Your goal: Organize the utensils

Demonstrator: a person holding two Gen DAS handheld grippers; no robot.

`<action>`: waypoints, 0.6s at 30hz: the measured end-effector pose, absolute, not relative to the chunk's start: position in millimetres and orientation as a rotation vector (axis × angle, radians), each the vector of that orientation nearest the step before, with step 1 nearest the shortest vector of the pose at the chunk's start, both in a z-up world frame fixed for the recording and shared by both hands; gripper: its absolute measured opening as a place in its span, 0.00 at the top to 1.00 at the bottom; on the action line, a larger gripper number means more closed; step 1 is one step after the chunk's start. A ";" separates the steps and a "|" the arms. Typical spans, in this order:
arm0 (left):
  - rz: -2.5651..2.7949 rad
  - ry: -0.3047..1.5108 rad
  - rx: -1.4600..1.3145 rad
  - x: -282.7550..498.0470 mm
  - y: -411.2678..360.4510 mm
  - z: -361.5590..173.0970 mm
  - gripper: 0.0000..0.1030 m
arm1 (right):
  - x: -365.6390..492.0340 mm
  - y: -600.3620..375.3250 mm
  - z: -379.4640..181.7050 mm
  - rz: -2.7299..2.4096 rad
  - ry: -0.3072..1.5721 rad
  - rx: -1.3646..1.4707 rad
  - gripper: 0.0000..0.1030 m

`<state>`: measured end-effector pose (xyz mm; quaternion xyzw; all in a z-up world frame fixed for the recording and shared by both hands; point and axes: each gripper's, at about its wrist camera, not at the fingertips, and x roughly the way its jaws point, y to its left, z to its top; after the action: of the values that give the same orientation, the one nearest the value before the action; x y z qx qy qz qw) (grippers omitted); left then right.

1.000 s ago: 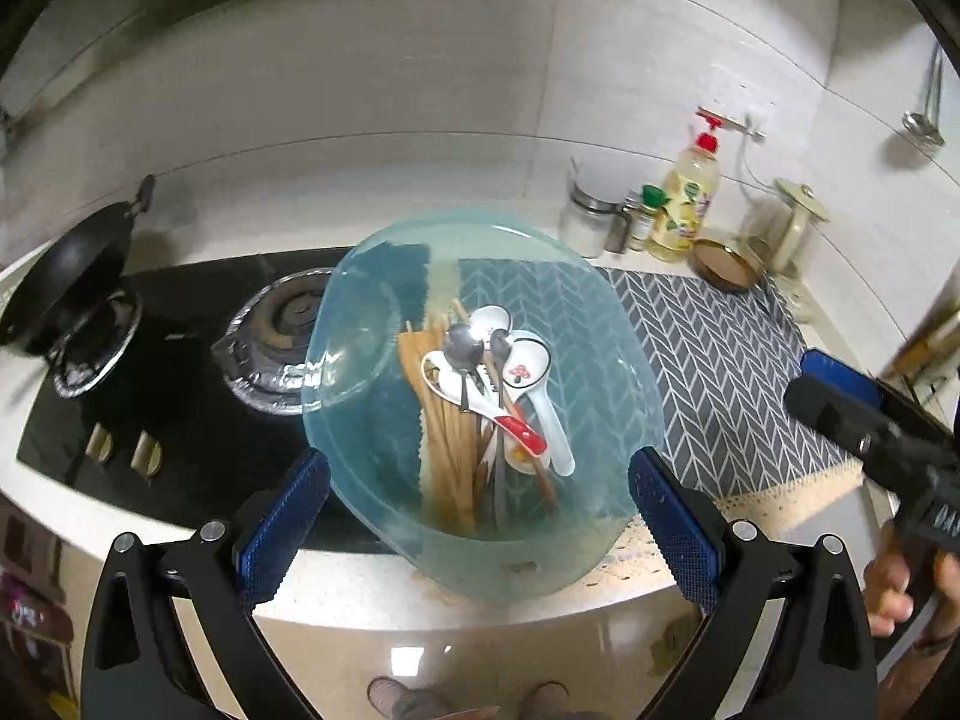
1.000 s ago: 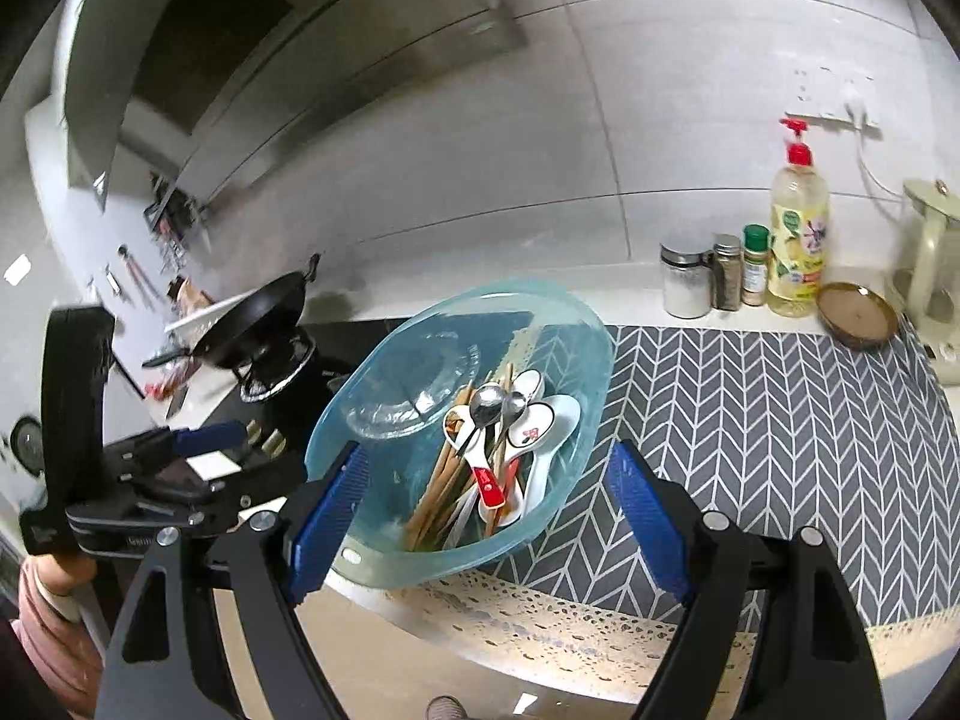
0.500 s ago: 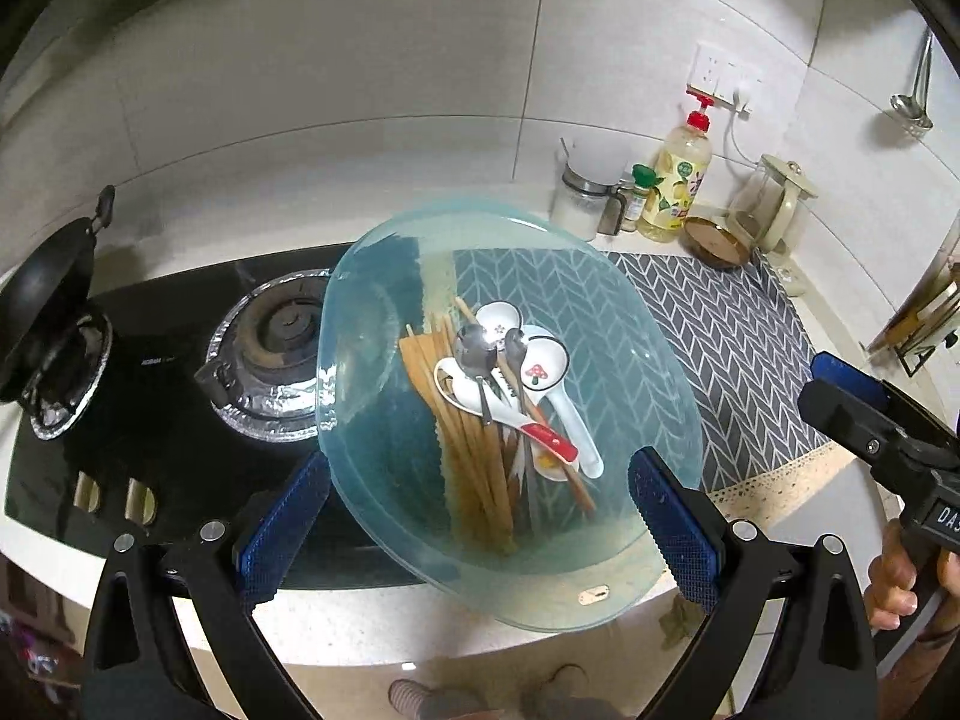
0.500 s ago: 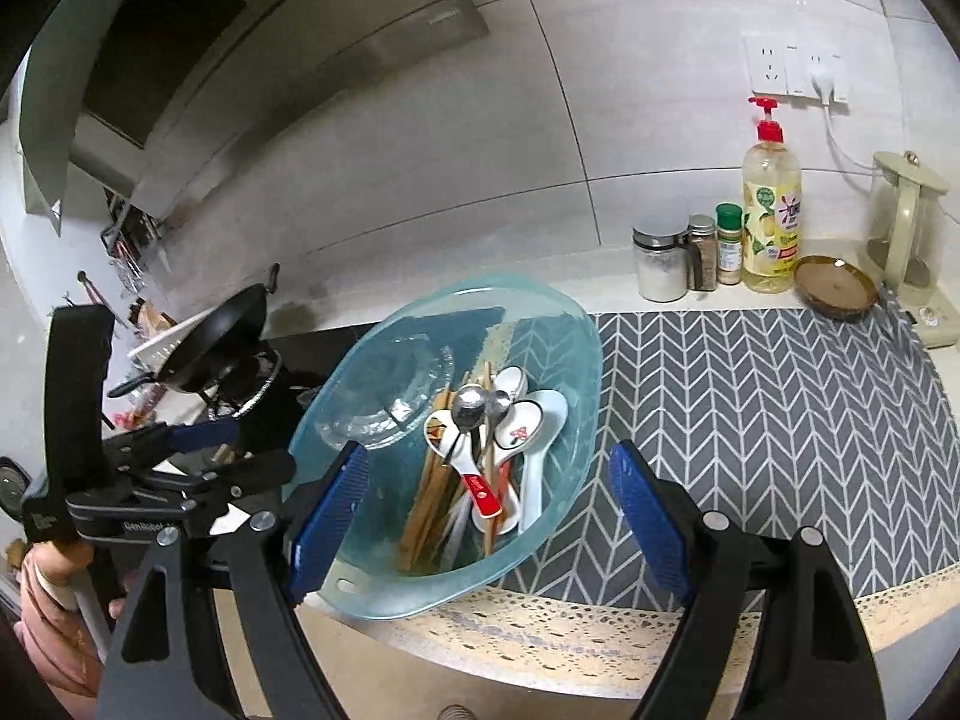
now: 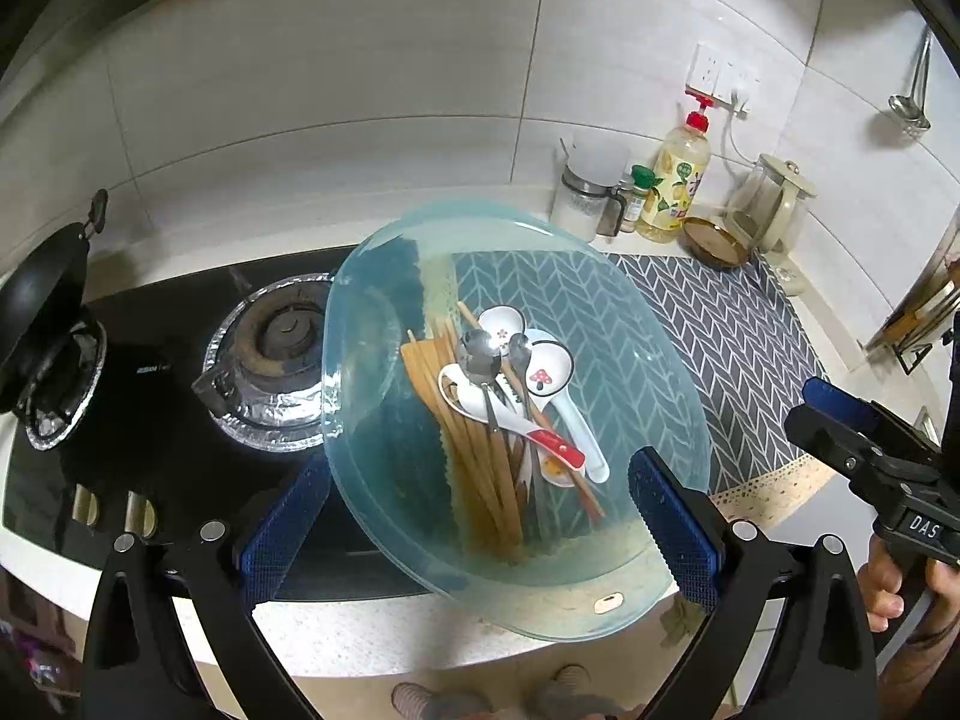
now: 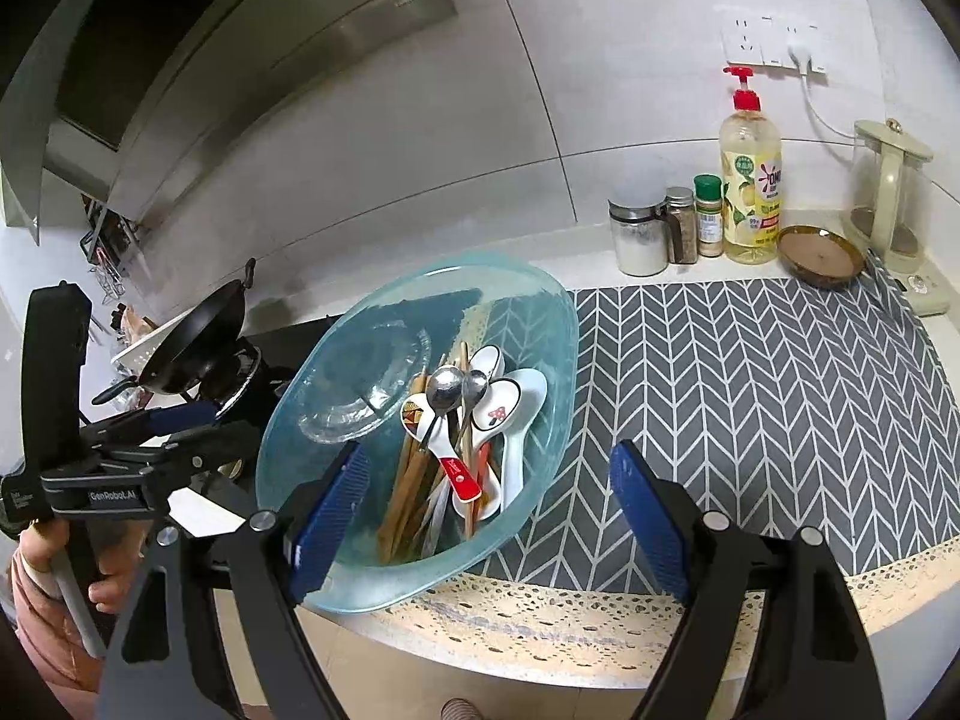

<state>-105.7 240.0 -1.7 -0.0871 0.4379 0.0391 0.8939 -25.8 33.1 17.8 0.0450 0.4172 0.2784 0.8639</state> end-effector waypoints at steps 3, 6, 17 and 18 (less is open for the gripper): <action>0.075 0.905 -0.183 -106.9 241.5 -1.5 0.04 | -26.6 33.9 17.6 0.584 0.873 0.087 0.22; 0.076 0.906 -0.185 -109.0 239.5 -2.1 0.04 | -28.7 35.8 19.3 0.593 0.866 0.079 0.22; 0.061 0.915 -0.196 -106.6 241.8 -4.1 0.04 | -28.2 40.4 22.6 0.609 0.859 0.065 0.22; 0.061 0.914 -0.196 -106.6 242.1 -4.2 0.04 | -28.1 40.8 22.7 0.618 0.857 0.071 0.22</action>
<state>-106.6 242.1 -4.2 -0.0944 0.4404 0.0293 0.8924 -28.1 40.8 22.7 0.0339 0.4088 0.2950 0.8630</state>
